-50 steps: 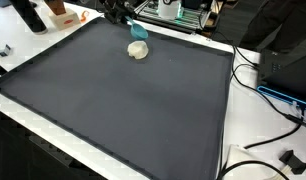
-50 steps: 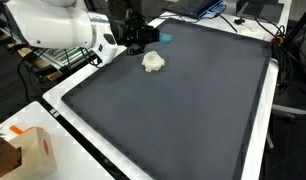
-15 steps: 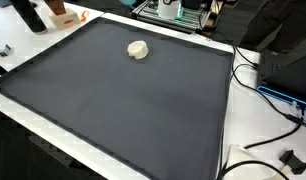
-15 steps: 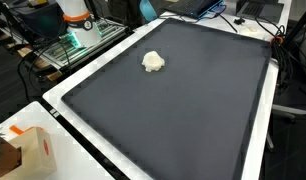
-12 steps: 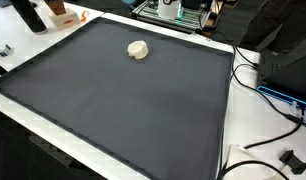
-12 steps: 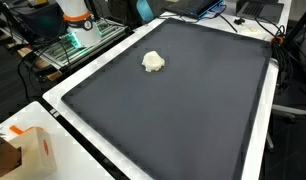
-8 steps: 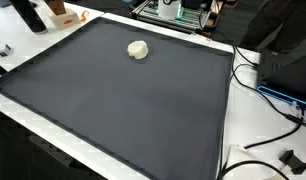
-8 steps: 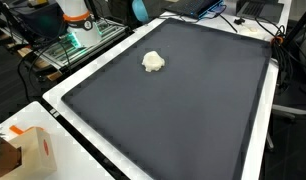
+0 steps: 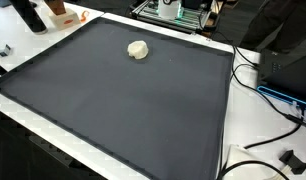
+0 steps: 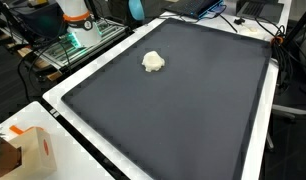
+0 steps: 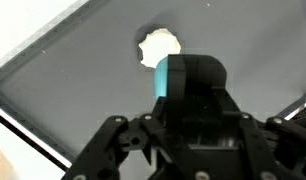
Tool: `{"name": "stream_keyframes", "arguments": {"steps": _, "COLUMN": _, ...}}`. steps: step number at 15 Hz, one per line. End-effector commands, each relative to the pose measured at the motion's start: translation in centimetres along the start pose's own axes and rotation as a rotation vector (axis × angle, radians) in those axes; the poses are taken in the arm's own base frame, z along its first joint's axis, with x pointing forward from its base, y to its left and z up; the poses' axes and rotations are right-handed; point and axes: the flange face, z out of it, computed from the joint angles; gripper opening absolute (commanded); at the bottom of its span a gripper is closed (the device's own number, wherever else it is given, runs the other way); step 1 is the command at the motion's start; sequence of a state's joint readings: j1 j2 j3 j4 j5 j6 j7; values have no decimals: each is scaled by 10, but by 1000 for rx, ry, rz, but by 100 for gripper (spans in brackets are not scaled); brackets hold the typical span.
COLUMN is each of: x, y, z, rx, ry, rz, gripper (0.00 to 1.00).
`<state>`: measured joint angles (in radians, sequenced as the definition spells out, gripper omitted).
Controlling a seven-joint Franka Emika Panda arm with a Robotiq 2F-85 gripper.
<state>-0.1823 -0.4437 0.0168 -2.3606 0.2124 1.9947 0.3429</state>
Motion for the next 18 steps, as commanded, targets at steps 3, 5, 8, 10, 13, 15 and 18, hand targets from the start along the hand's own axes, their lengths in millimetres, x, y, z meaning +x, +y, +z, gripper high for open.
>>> {"name": "stream_keyframes", "arguments": {"steps": 3, "x": 0, "y": 0, "z": -1, "rx": -1, "ry": -1, "rz": 0, "gripper": 50}}
{"name": "stream_keyframes", "arguments": {"steps": 5, "x": 4, "y": 4, "z": 2, "rx": 10, "ry": -19, "rz": -2, "gripper": 25}}
{"name": "stream_keyframes", "arguments": {"steps": 8, "x": 34, "y": 31, "z": 21, "rx": 137, "ry": -92, "rz": -79, "gripper": 25}}
{"name": "stream_keyframes", "arguments": {"steps": 10, "x": 46, "y": 49, "z": 34, "rx": 210, "ry": -125, "rz": -144, "gripper": 25}}
{"name": "stream_keyframes", "arguments": {"steps": 13, "x": 62, "y": 73, "z": 57, "rx": 319, "ry": -178, "rz": -250, "gripper": 25}}
{"name": "stream_keyframes", "arguments": {"steps": 15, "x": 68, "y": 85, "z": 71, "rx": 394, "ry": -216, "rz": -316, "gripper": 25}}
{"name": "stream_keyframes", "arguments": {"steps": 18, "x": 76, "y": 95, "z": 98, "rx": 506, "ry": -285, "rz": -412, "gripper": 25}}
